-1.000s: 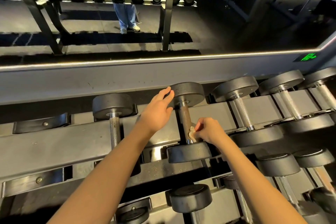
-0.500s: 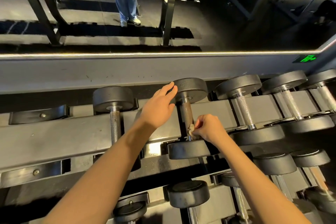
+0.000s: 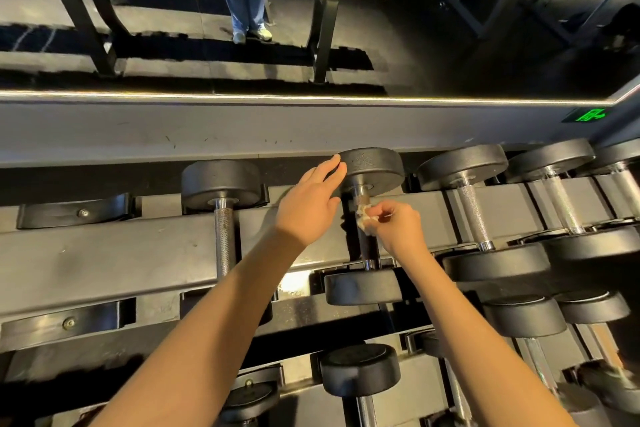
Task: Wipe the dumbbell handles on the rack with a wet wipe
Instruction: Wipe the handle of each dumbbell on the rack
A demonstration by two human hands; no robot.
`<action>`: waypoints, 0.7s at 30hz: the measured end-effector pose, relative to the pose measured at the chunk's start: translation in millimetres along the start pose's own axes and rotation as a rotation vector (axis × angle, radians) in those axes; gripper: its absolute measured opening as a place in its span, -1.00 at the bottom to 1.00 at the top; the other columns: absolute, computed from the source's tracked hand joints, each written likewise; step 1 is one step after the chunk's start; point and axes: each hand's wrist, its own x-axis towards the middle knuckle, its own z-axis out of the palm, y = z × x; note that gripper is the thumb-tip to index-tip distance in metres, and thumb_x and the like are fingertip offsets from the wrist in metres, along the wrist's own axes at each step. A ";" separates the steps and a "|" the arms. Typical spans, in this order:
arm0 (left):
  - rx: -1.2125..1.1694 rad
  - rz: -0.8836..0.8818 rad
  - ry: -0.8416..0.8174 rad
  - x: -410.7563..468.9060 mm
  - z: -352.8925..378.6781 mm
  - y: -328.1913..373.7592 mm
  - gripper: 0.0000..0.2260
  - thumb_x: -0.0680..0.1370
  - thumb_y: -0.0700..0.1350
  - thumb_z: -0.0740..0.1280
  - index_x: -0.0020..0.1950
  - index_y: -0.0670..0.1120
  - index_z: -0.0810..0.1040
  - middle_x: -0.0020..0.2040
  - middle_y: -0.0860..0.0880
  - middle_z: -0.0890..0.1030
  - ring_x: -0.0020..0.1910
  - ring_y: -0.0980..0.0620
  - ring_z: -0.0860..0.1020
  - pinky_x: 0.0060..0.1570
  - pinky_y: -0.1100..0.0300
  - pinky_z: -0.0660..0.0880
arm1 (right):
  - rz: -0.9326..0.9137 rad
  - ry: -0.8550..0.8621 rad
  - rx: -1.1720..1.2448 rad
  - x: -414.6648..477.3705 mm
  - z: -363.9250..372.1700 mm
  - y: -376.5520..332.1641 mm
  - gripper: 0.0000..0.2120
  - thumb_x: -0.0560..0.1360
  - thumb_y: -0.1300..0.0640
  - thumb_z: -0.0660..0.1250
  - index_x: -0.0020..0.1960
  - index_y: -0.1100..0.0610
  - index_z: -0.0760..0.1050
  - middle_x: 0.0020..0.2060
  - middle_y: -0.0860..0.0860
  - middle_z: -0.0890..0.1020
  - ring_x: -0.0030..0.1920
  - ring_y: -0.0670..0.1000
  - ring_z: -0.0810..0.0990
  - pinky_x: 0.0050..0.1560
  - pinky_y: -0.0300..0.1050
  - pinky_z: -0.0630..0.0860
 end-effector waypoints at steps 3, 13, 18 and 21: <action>-0.008 -0.002 0.000 0.5 0.6 -0.5 -0.49 0.63 -0.17 0.16 0.56 0.01 0.08 0.56 0.11 0.03 0.52 0.09 0.02 0.39 0.13 0.25 | -0.025 0.083 0.069 6.8 3.3 -4.7 -0.92 0.44 0.30 0.42 -0.14 0.15 0.57 -0.19 0.02 0.58 -0.17 -0.05 0.53 -0.15 -0.30 0.41; -0.022 -0.009 0.001 -1.2 0.0 0.0 -0.49 0.63 -0.18 0.17 0.55 0.02 0.10 0.56 0.12 0.03 0.52 0.09 0.03 0.39 0.10 0.28 | 0.057 0.033 0.043 15.7 -5.0 -0.1 -0.93 0.41 0.26 0.46 -0.19 0.18 0.57 -0.20 0.05 0.61 -0.16 -0.01 0.59 -0.24 -0.30 0.46; -0.019 -0.005 0.002 -0.9 -0.6 0.2 -0.49 0.63 -0.18 0.17 0.55 0.02 0.09 0.56 0.13 0.03 0.52 0.10 0.03 0.38 0.09 0.32 | -0.012 0.111 0.094 25.0 -0.3 -7.3 -0.83 0.46 0.28 0.41 -0.29 0.16 0.52 -0.25 0.10 0.62 -0.18 0.05 0.60 -0.11 -0.12 0.56; -0.010 -0.001 0.007 -1.2 -1.3 0.0 -0.49 0.63 -0.18 0.17 0.56 0.02 0.09 0.56 0.12 0.04 0.52 0.09 0.04 0.37 0.08 0.34 | 0.011 0.110 0.189 29.5 1.0 -11.6 -0.91 0.46 0.29 0.41 -0.21 0.28 0.56 -0.22 0.10 0.62 -0.16 0.05 0.60 -0.03 -0.07 0.56</action>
